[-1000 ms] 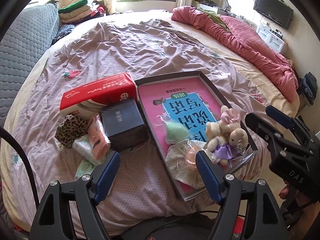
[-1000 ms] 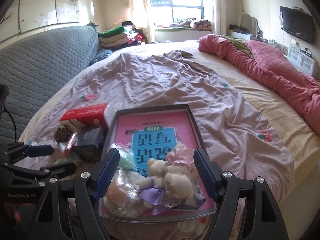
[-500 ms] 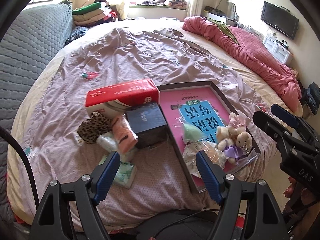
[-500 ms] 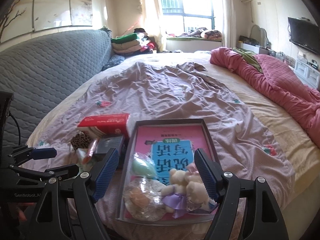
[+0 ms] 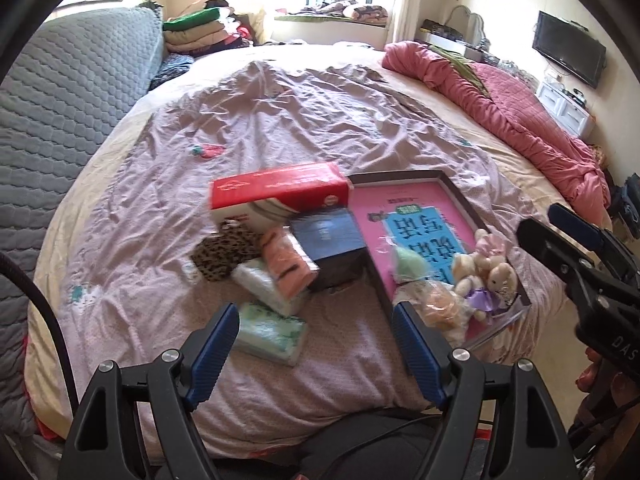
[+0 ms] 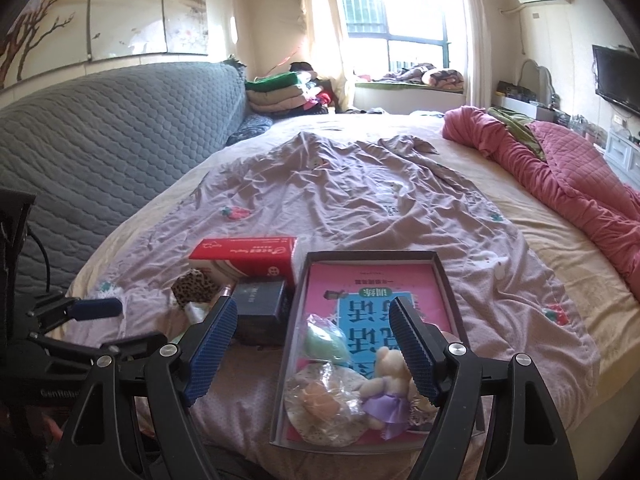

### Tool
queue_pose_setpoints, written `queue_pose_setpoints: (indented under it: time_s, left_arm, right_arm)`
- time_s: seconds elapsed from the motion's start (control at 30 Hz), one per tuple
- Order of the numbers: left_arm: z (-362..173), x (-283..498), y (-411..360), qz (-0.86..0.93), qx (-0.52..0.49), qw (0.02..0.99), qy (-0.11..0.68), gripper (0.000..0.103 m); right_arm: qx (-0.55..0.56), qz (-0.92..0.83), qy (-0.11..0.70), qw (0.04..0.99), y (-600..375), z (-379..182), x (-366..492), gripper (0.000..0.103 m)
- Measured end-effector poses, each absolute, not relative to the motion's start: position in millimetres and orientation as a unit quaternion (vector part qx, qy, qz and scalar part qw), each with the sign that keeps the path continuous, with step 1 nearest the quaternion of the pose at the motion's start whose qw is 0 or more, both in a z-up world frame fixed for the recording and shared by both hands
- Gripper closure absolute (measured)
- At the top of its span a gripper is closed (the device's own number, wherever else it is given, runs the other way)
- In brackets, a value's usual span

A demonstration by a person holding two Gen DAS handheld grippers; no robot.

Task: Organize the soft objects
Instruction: 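Move both open grippers back toward the tissue packs in the pile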

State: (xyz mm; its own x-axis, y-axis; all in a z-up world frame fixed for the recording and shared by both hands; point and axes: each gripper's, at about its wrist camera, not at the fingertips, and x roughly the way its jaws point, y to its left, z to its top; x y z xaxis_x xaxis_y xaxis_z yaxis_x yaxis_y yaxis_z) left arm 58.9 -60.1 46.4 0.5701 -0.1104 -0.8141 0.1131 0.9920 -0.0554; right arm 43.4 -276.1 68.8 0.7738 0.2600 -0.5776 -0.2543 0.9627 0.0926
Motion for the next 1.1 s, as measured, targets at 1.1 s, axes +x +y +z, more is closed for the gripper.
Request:
queue_pose_setpoints:
  time_s: [1.1]
  left_arm:
    - [27, 72, 57, -0.004, -0.074, 0.867, 0.494, 0.024]
  right_arm:
    - [-0.006, 0.204, 0.384, 0.901, -187, 41, 79, 0.023]
